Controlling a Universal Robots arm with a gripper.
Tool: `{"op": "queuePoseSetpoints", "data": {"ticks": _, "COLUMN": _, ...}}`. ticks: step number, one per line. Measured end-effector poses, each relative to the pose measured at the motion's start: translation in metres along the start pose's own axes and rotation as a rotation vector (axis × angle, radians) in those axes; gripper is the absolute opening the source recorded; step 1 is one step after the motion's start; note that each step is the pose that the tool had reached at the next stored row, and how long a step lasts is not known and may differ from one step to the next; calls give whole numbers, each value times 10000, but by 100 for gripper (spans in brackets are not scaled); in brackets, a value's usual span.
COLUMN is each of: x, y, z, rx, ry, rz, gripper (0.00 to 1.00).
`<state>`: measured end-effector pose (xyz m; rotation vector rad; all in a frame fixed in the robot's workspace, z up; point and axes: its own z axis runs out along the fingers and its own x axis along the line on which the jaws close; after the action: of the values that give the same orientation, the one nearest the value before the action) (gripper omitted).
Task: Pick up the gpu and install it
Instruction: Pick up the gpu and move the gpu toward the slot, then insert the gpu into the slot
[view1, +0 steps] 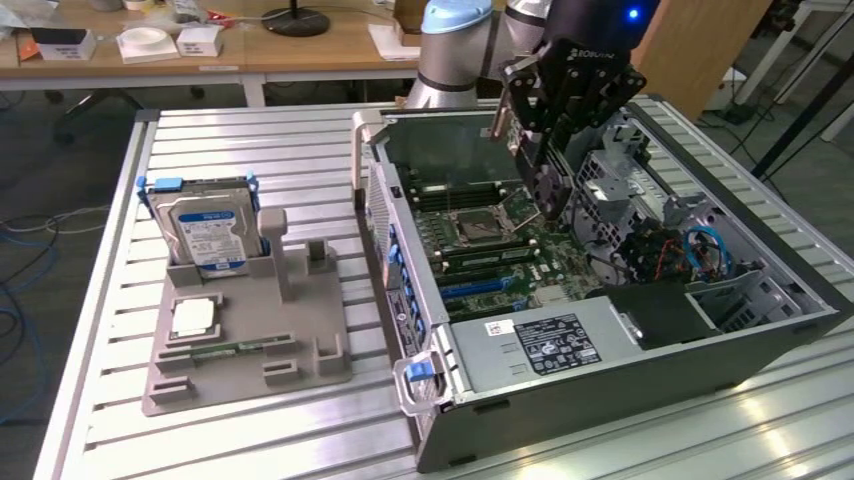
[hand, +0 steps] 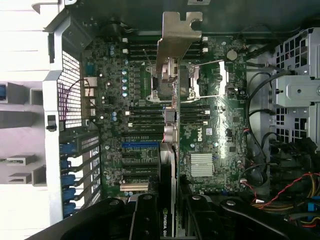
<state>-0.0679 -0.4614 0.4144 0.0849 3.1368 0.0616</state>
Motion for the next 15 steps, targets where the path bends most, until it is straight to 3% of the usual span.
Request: {"op": "queuePoseSetpoints", "data": {"ticks": 15, "x": -41, "y": 3, "z": 0, "rx": 1, "ry": 2, "rz": -33, "gripper": 26}}
